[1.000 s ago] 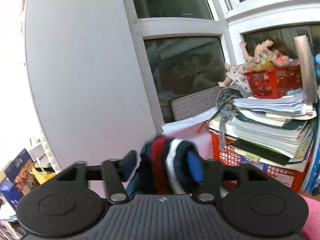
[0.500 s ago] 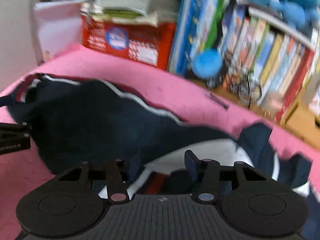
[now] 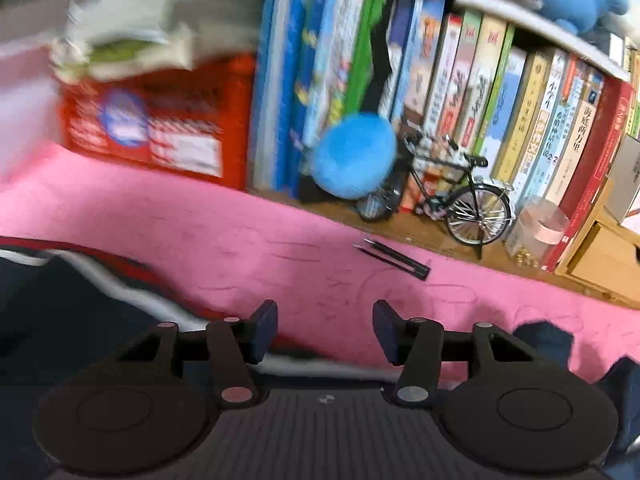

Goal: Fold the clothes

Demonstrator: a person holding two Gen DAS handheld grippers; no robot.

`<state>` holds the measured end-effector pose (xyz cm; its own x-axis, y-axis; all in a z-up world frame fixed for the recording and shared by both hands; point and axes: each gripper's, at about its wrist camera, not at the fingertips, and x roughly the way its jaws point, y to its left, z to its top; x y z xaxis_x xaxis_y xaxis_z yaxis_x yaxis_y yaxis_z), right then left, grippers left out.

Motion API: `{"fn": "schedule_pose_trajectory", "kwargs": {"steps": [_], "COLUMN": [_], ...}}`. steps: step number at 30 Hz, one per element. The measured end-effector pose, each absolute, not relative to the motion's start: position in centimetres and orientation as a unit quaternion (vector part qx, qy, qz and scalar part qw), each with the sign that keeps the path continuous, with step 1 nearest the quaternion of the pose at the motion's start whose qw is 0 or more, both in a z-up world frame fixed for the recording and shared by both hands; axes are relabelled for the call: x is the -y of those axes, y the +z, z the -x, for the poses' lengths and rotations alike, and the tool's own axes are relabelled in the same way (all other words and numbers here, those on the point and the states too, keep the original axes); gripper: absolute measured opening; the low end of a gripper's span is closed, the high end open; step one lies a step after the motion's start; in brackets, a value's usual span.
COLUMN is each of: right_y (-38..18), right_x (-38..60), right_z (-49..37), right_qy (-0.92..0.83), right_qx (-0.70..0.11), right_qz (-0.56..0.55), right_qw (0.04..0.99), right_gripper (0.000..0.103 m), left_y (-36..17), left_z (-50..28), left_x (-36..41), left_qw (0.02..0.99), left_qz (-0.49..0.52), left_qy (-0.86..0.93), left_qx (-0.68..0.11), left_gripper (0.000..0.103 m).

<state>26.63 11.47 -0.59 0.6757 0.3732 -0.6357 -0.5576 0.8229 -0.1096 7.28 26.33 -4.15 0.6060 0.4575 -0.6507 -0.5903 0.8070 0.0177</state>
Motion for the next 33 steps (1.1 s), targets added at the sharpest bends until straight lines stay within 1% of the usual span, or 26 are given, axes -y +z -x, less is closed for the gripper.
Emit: {"fn": "schedule_pose_trajectory", "kwargs": {"steps": [3,6,7,11,13,14,15,17,20,22,24,26,29,31,32,33], "right_y": [0.1,-0.7,-1.1,0.6,1.7,2.5,3.0,3.3,1.5,0.1,-1.0,-1.6,-2.1,-2.3,-2.5,-2.7], "right_x": [-10.0,-8.3,-7.7,-4.0,-1.3,0.5,2.5,6.6,12.7,16.2,18.3,20.2,22.8,24.5,25.4,26.2], "right_z": [-23.5,-20.6,-19.8,-17.1,-15.7,-15.0,-14.5,-14.1,-15.1,-15.3,-15.0,-14.8,-14.8,-15.0,-15.1,-15.3], "right_qy": [0.300,0.319,0.322,0.334,0.335,0.333,0.317,0.250,0.121,0.084,0.069,0.059,0.039,0.019,0.005,-0.010], "right_qx": [-0.300,-0.311,-0.312,-0.294,-0.277,-0.264,-0.252,-0.246,-0.294,-0.321,-0.330,-0.326,-0.319,-0.320,-0.321,-0.321], "right_qz": [0.169,0.196,0.202,0.154,0.130,0.117,0.116,0.132,0.140,0.120,0.107,0.099,0.085,0.077,0.076,0.075], "right_qw": [0.890,0.874,0.871,0.882,0.891,0.898,0.907,0.927,0.938,0.936,0.935,0.938,0.943,0.944,0.944,0.944], "right_gripper": [0.069,0.076,0.076,0.076,0.082,0.085,0.088,0.089,0.086,0.086,0.084,0.086,0.086,0.086,0.090,0.094], "left_y": [-4.1,-4.1,-4.1,-4.1,-3.2,-2.8,-2.3,-0.3,2.5,3.6,3.1,1.8,-1.2,-2.7,-2.9,-3.1], "left_z": [-7.3,-7.3,-7.3,-7.1,-6.5,-6.2,-5.9,-5.3,-5.8,-6.7,-8.7,-10.9,-13.7,-14.3,-14.0,-13.8], "left_x": [-26.3,-26.4,-26.4,-26.5,-26.0,-25.7,-25.4,-23.9,-19.5,-16.3,-12.8,-10.0,-7.9,-7.8,-7.9,-7.9], "left_qw": [0.891,0.890,0.890,0.891,0.893,0.893,0.894,0.908,0.939,0.955,0.959,0.953,0.934,0.928,0.930,0.933], "left_qz": [0.100,0.100,0.100,0.105,0.108,0.110,0.111,0.101,0.082,0.072,0.050,0.018,-0.035,-0.050,-0.057,-0.063], "left_qy": [0.294,0.294,0.294,0.294,0.295,0.296,0.296,0.286,0.220,0.163,0.113,0.095,0.119,0.136,0.139,0.141], "left_qx": [-0.332,-0.332,-0.332,-0.330,-0.323,-0.320,-0.316,-0.289,-0.251,-0.239,-0.257,-0.287,-0.335,-0.344,-0.335,-0.326], "left_gripper": [0.103,0.103,0.103,0.103,0.099,0.093,0.091,0.091,0.092,0.092,0.092,0.092,0.092,0.096,0.101,0.101]}}
